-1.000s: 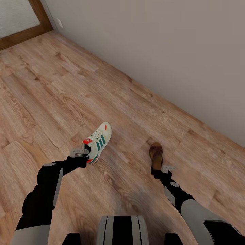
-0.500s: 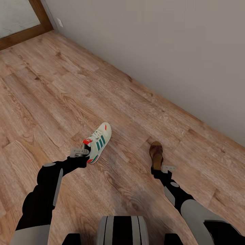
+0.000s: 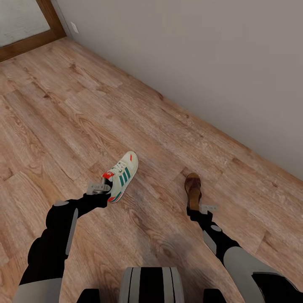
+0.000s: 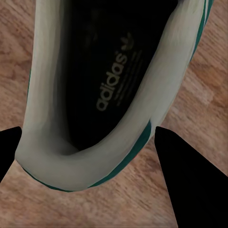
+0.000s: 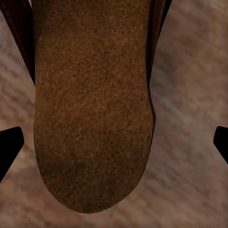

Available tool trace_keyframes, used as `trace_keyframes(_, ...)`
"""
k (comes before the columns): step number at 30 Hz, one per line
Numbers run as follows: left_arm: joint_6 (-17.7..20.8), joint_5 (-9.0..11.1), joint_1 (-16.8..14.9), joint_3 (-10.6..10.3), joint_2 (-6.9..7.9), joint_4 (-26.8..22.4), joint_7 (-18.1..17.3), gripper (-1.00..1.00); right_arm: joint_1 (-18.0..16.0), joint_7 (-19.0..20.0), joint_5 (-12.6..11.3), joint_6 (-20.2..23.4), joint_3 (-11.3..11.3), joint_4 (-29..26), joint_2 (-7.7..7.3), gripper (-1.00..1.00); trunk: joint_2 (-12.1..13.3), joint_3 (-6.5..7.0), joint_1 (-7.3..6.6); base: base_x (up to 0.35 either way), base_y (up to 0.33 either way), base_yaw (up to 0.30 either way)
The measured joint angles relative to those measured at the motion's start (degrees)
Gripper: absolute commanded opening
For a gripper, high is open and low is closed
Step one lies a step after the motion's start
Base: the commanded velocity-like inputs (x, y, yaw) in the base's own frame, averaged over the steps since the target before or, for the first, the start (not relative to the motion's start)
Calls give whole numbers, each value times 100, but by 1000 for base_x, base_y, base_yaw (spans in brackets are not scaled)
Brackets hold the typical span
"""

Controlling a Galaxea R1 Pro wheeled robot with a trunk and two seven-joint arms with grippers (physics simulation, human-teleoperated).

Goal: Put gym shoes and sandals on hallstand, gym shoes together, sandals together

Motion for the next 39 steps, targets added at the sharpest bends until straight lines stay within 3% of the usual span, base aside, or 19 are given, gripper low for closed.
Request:
trace_keyframes(15,0,-1,0,-7,0,0,0,-100,0,0,5,0,1,0,0,100,0,0,0,-19,0,0)
trace_keyframes(16,0,-1,2,-7,0,0,0,-100,0,0,6,0,1,0,0,-100,0,0,0,0,0,0)
trace_keyframes(39,0,1,9,-9,0,0,-10,-100,0,-8,30,0,3,-9,2,-100,0,0,0,0,0,0)
